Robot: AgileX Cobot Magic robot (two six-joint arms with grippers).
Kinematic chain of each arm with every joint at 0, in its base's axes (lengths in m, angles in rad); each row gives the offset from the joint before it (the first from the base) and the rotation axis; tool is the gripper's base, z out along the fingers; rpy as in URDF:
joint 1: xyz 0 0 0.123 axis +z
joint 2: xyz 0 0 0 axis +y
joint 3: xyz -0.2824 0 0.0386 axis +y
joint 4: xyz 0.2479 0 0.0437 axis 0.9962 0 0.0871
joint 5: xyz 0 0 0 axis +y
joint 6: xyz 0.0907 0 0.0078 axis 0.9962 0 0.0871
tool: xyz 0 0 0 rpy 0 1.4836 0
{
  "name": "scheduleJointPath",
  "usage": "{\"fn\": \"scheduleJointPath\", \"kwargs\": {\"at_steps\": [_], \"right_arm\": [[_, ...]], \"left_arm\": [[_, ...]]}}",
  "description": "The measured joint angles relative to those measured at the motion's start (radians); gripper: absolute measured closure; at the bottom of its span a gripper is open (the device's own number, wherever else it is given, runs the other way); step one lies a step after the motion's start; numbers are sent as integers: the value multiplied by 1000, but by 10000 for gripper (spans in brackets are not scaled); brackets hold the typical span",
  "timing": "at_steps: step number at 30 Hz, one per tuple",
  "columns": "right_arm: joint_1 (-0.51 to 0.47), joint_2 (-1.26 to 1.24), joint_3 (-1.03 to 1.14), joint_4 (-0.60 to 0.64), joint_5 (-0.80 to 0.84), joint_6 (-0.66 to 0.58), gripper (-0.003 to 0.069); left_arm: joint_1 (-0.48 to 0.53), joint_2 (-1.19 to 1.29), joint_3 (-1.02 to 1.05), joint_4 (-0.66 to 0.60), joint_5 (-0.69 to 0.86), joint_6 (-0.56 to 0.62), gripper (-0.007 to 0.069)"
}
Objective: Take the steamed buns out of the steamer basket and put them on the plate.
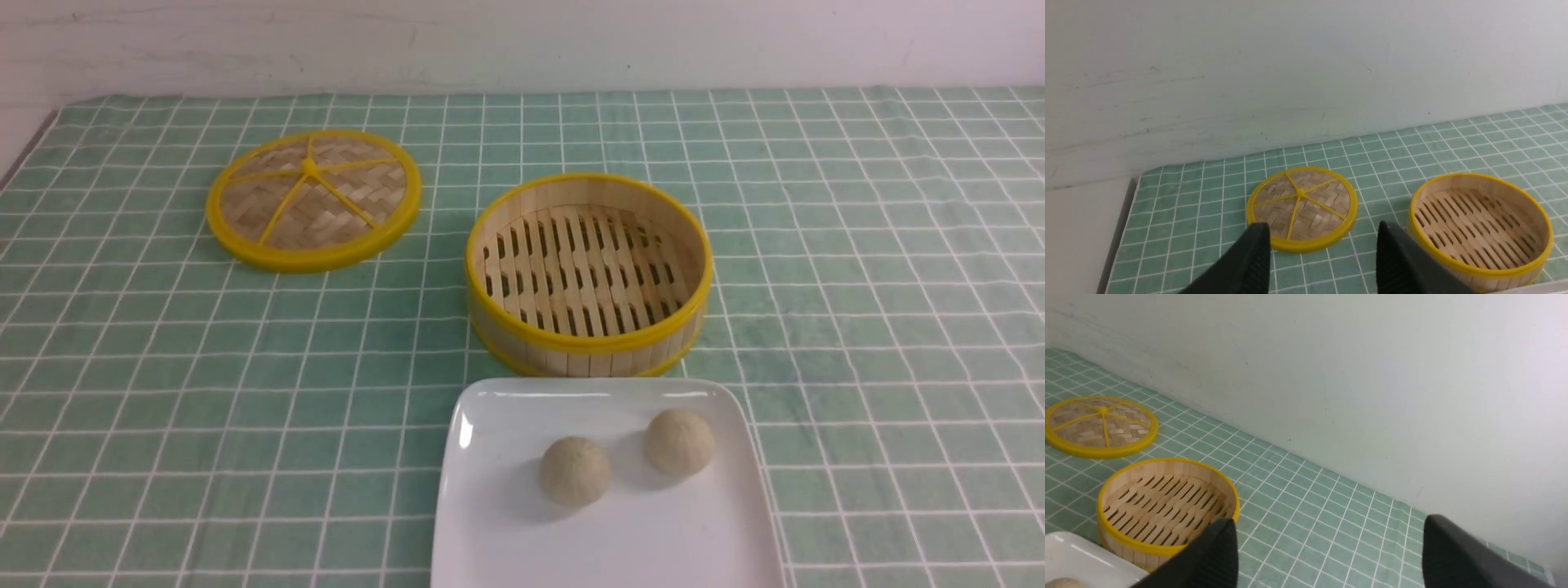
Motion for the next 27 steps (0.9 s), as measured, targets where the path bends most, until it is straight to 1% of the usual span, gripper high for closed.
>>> {"fn": "scheduleJointPath", "kwargs": {"at_steps": [4,7,11,15,21,27], "right_arm": [[0,-92,101,11,-2,0,74],[0,-173,194,42,-6,0,74],[0,-291,325,119,-43,-17,74],[0,-369,405,158,-81,-23,74],[0,-451,529,176,-101,-23,74],[0,-481,623,199,-107,-23,74]], "left_arm": [[0,-12,44,-11,11,3,248],[0,-12,98,-17,8,3,248],[0,-12,173,-44,-57,4,248],[0,-12,215,-62,-130,4,248],[0,-12,248,-81,-221,4,248],[0,-12,253,-82,-235,4,248]]}}
